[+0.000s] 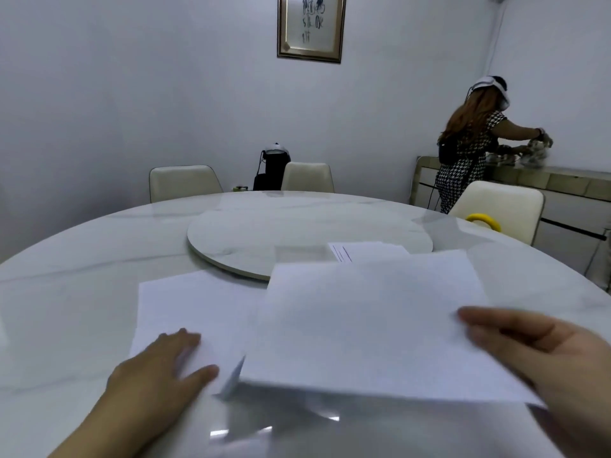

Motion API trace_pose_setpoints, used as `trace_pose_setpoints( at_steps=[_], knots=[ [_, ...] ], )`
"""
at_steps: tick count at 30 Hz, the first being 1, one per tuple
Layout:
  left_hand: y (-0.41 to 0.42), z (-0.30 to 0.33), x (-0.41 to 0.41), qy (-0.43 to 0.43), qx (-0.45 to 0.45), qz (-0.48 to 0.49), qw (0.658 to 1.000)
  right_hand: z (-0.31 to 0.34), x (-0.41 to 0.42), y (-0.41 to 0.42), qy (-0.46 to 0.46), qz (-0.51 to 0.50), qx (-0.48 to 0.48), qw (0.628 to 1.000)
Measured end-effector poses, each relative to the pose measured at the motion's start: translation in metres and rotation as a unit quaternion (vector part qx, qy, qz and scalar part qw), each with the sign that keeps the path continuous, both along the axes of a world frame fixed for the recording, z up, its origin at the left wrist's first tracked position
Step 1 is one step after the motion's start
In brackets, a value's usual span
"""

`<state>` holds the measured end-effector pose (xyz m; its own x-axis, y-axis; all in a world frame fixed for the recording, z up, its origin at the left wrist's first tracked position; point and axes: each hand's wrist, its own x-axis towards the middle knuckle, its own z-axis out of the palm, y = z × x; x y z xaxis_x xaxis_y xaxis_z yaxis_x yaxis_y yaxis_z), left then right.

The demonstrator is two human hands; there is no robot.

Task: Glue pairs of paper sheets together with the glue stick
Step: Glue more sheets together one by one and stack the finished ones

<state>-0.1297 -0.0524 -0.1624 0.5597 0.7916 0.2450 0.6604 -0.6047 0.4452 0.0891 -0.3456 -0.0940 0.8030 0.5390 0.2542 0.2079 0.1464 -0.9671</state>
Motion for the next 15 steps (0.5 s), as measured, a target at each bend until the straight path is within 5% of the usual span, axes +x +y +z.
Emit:
trace_pose_setpoints(
  at_steps=[7, 10, 12, 15],
  knots=[
    [-0.001, -0.004, 0.003, 0.012, 0.008, -0.044, 0.999, -0.001, 0.025, 0.0, 0.019, 0.033, -0.03, 0.999],
    [-0.017, 0.004, 0.001, -0.054, 0.066, -0.159, 0.984, -0.009, 0.028, -0.001, 0.035, 0.026, -0.037, 0.998],
    [-0.032, 0.018, 0.001, -0.097, 0.004, -0.291, 0.952, -0.014, 0.03, -0.004, 0.044, 0.035, -0.05, 0.997],
    [-0.045, 0.021, 0.008, 0.063, -0.016, -0.423, 0.904, -0.024, 0.037, -0.016, 0.056, 0.048, -0.088, 0.993]
  ],
)
